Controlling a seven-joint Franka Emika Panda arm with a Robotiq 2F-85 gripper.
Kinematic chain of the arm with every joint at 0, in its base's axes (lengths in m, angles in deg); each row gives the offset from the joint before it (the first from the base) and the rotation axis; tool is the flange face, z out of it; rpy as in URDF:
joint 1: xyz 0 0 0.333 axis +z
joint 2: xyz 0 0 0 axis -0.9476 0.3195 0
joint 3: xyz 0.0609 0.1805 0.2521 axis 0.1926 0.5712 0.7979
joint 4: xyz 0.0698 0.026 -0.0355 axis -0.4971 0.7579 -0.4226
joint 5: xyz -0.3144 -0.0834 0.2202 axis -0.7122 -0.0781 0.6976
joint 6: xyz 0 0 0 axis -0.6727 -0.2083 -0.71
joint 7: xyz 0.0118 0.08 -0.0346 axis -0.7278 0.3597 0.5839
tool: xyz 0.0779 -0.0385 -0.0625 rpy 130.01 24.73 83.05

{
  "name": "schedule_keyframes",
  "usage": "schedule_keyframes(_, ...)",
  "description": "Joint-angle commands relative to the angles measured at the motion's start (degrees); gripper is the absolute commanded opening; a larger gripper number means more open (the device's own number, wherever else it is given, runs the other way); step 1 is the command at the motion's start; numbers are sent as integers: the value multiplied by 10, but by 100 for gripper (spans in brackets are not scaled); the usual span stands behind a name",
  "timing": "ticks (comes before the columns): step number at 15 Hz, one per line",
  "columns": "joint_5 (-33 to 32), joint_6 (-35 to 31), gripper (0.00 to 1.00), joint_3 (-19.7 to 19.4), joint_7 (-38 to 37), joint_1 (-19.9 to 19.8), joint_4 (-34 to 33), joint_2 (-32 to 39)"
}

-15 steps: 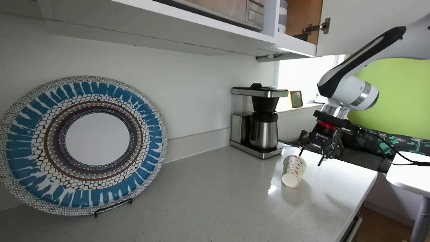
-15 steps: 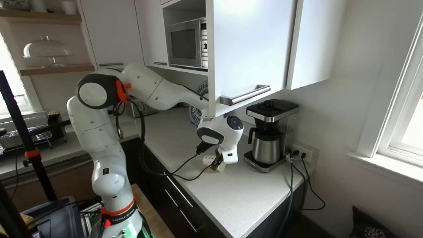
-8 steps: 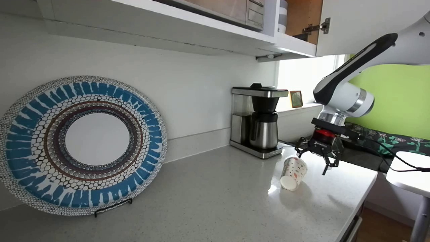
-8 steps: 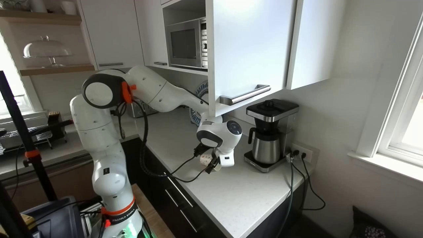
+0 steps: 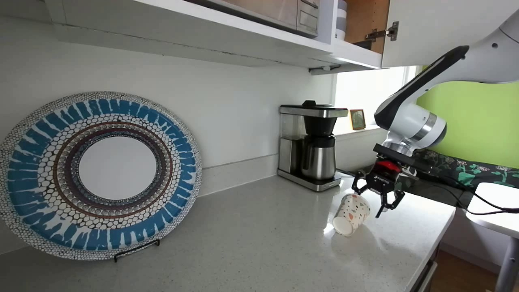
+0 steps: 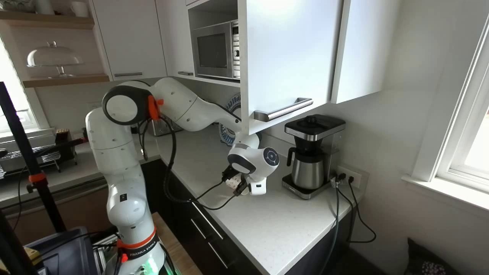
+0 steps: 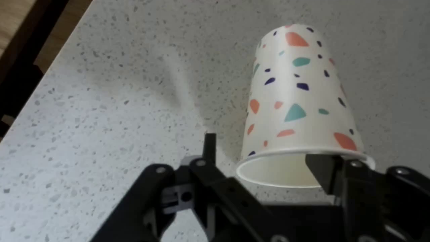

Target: Place the coffee cup upright then put it in the open upper cabinet.

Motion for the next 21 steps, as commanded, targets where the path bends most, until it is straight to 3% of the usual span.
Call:
schedule_keyframes(1,55,29,39,-3,38,-1,7,14)
schedule_keyframes(6,89,48,2,-2,52,-2,11,19)
schedule_keyframes(11,25,37,1,5,54,3,-1,-41)
schedule_keyframes(21,-296,95,1,62,-7,5,-89,-180)
